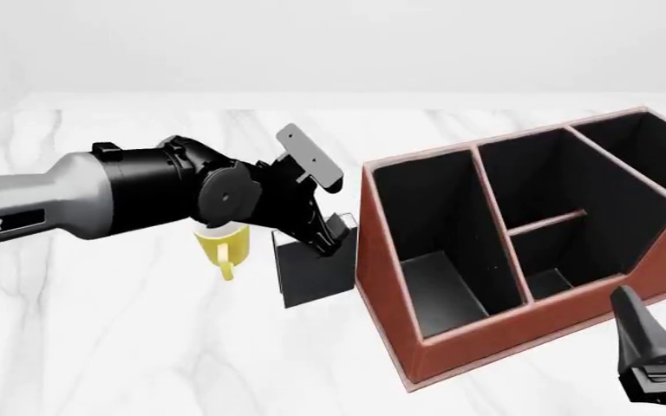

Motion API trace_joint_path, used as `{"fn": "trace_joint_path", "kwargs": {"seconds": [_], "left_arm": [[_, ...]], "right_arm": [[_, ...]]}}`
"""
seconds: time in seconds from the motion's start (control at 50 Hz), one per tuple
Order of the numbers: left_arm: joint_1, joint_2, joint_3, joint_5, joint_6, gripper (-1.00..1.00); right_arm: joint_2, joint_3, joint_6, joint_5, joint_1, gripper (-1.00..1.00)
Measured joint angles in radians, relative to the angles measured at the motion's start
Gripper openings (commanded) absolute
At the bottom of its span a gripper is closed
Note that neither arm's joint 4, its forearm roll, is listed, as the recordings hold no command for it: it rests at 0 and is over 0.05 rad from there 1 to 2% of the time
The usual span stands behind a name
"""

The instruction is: Pick up the book and place it in the back compartment of the caddy.

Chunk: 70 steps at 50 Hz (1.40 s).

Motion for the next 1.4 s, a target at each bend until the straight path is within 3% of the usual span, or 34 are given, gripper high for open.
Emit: {"fn": "trace_joint_path", "kwargs": {"seconds": [0.94,0.96,1.3,1.4], "left_arm": [[-0.025,0.089,0.075,-0.124,-0.054,1.00],[-0.026,0.092,0.078,-0.127,-0.053,-1.00],[-0.065,0.062,0.122,-0.137,-0.128,-1.00],[-0.099,-0.031,0.045,0.019,-0.138,-1.00]], "right_arm": [[0.008,0.000,0.004,-0.008,0.004,1.00],[0.008,0.000,0.004,-0.008,0.004,1.00],[0.004,0.000,0.004,-0.005,0.003,1.00],[0.001,0.000,0.003,-0.002,0.004,1.00]]}}
